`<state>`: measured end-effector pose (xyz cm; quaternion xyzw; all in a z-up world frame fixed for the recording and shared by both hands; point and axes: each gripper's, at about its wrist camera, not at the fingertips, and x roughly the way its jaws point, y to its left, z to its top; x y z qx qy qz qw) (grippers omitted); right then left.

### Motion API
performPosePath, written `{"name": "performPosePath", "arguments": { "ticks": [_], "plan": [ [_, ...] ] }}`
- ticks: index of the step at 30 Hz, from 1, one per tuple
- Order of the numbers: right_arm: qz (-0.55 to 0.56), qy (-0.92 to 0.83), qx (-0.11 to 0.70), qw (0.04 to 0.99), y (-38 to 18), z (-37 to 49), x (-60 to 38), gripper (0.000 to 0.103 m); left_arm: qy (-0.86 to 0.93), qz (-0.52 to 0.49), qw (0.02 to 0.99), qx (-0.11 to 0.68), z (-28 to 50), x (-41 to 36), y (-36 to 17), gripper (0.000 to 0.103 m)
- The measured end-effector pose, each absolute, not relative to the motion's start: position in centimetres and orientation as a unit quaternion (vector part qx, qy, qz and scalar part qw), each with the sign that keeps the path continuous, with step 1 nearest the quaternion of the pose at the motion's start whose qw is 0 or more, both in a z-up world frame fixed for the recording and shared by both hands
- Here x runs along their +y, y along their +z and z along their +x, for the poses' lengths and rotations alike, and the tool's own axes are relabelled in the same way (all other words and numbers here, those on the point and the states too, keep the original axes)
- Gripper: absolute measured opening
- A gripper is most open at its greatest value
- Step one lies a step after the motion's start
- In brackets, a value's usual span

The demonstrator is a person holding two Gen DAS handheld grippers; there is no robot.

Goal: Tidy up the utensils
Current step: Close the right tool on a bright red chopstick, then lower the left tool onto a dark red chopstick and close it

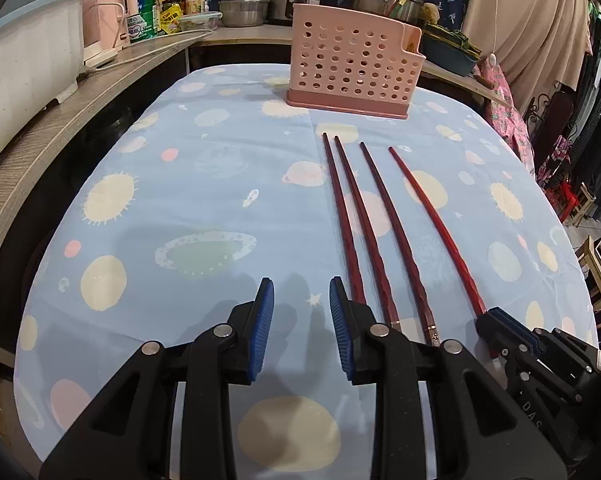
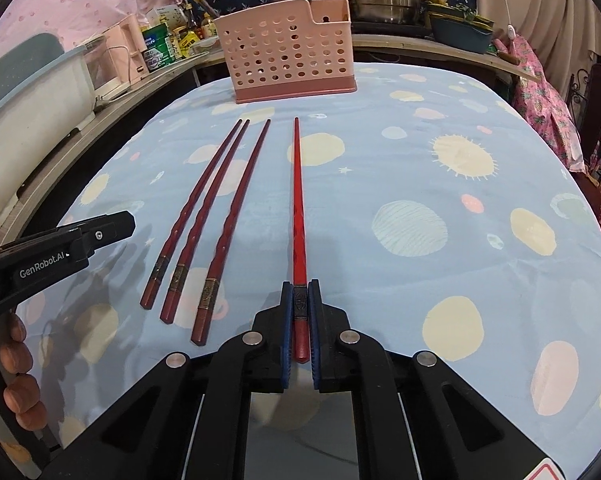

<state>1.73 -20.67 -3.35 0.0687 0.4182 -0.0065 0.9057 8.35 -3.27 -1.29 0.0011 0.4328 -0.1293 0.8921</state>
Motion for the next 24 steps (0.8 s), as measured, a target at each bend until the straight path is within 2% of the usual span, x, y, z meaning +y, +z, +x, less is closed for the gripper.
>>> {"name": "performPosePath", "arguments": {
  "ticks": [4, 8, 24],
  "plan": [
    [0.074, -0.012, 0.417, 0.906, -3.3, 1.3, -21.5, 0.007, -0.134, 0.003, 0.890, 0.436, 8.2, -3.7, -1.5, 0.028],
    [0.087, -0.010, 0.417, 0.905, -3.3, 1.0, -22.2, 0.007, -0.139, 0.008, 0.889, 0.437, 7.8, -4.2, -1.6, 0.033],
    [0.092, -0.007, 0.415, 0.905, -3.4, 1.0, -22.3, 0.007, -0.144, 0.026, 0.883, 0.446, 7.2, -5.5, -2.9, 0.033]
  ]
}}
